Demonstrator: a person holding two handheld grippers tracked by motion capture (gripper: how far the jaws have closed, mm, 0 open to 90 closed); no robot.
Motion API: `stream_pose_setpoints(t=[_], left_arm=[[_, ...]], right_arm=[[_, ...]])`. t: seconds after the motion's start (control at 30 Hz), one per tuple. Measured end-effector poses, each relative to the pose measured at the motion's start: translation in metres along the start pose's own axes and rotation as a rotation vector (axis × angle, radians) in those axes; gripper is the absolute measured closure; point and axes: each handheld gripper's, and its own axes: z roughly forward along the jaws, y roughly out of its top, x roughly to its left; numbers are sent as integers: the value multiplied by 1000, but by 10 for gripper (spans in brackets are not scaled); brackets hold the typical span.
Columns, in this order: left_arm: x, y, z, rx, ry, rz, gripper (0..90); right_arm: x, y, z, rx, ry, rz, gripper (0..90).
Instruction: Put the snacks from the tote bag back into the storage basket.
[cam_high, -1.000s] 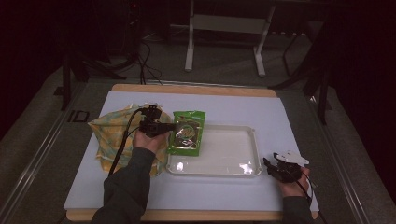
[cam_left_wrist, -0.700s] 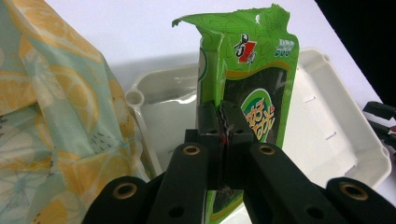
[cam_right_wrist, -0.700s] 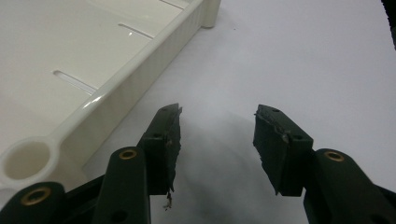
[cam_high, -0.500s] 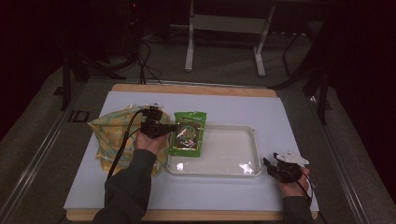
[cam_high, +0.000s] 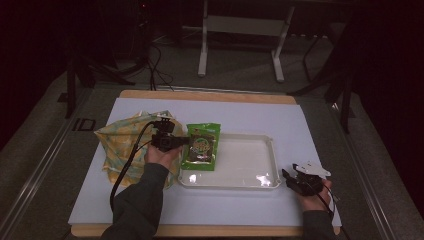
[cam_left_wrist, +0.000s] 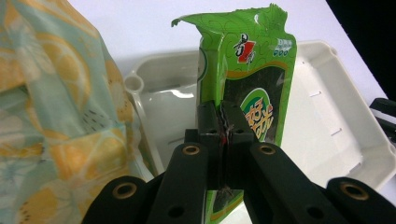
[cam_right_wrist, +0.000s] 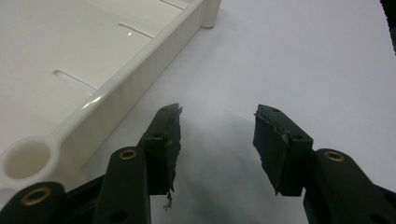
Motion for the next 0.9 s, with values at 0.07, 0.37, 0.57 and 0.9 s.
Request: stream_pose_setpoints(t=[0.07,0.37,0.57,0.9], left_arm=[[0,-1,1,1,-2,-1,892],[-1,-6,6,7,5,-17,892],[-8,-3,9,-7,-2,-21,893],[-12,-7,16,1,6,-20,893]], right_arm=[[0,0,0,0,0,0,505],[0,0,0,-2,0,1,505],[0,0,0,-2,-1,0,505],[0,0,-1,-5,2,5,505]])
